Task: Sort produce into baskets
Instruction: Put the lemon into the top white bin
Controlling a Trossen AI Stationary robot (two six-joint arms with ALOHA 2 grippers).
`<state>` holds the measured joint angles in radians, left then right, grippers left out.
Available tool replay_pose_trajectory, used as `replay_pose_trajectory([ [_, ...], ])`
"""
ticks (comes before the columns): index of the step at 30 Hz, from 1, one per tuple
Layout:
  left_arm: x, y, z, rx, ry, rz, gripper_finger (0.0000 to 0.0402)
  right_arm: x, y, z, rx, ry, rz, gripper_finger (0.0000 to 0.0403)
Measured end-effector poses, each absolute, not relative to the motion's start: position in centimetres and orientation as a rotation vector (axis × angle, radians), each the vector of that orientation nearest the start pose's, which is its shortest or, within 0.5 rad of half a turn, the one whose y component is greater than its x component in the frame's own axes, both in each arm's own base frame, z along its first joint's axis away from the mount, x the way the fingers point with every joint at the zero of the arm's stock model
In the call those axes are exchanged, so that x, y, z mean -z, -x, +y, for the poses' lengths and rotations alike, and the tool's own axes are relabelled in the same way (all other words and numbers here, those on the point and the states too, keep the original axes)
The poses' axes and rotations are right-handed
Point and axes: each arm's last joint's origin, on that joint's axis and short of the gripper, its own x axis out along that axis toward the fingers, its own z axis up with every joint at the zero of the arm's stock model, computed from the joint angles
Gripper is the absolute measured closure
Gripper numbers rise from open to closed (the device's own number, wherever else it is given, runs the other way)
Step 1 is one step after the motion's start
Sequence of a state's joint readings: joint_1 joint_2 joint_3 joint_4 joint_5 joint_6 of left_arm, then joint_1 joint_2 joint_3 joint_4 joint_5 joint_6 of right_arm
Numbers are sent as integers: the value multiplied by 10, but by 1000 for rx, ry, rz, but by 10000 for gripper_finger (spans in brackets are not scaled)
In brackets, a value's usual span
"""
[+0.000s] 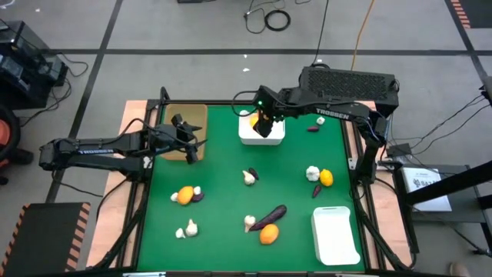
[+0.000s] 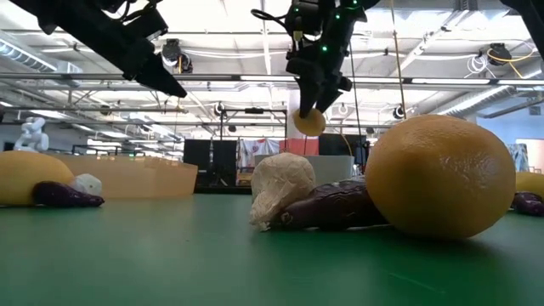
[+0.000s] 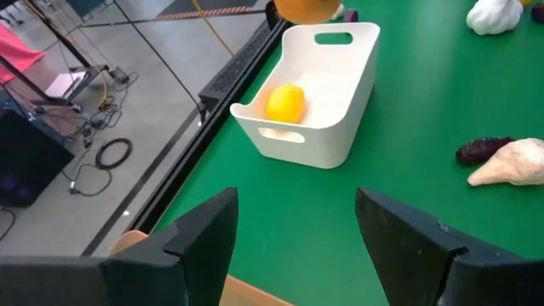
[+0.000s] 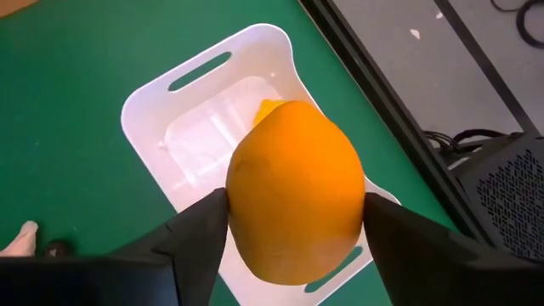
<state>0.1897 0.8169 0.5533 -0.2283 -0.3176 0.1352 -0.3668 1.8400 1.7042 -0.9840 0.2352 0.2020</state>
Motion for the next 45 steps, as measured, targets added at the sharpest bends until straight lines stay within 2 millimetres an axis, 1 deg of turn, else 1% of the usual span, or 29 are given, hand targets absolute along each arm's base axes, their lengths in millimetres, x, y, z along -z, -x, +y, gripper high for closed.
replay_pose_trajectory([
  [5, -245, -171, 42, -463, -161, 528, 155, -298, -355, -143, 651, -250, 1076, 132],
  [14, -245, -171, 42, -469, -135, 523, 155, -297, -355, -142, 653, -265, 1079, 144],
  [18, -242, -169, 42, -480, -88, 543, 155, -297, -359, -132, 596, -271, 1083, 145],
  [21, -238, -167, 41, -496, -27, 576, 155, -297, -363, -119, 513, -289, 1087, 145],
  [25, -233, -163, 41, -524, 56, 619, 155, -297, -372, -90, 416, -271, 1095, 145],
  [29, -230, -161, 40, -568, 165, 621, 155, -298, -381, -52, 327, -218, 1082, 145],
  [31, -221, -161, 38, -586, 229, 604, 155, -300, -387, -31, 277, -191, 1037, 145],
  [33, -208, -160, 34, -581, 249, 606, 155, -304, -395, -10, 223, -171, 959, 145],
  [35, -200, -160, 32, -564, 233, 603, 155, -310, -403, 11, 163, -151, 861, 145],
  [39, -203, -161, 33, -558, 213, 575, 155, -313, -423, 47, 33, -54, 667, 145],
  [42, -205, -162, 33, -558, 164, 581, 155, -305, -442, 71, -49, 42, 537, 145],
  [43, -206, -160, 34, -594, 139, 583, 155, -300, -448, 77, -71, 79, 497, 145],
  [45, -207, -154, 37, -761, 84, 578, 155, -290, -461, 88, -109, 163, 417, 145],
])
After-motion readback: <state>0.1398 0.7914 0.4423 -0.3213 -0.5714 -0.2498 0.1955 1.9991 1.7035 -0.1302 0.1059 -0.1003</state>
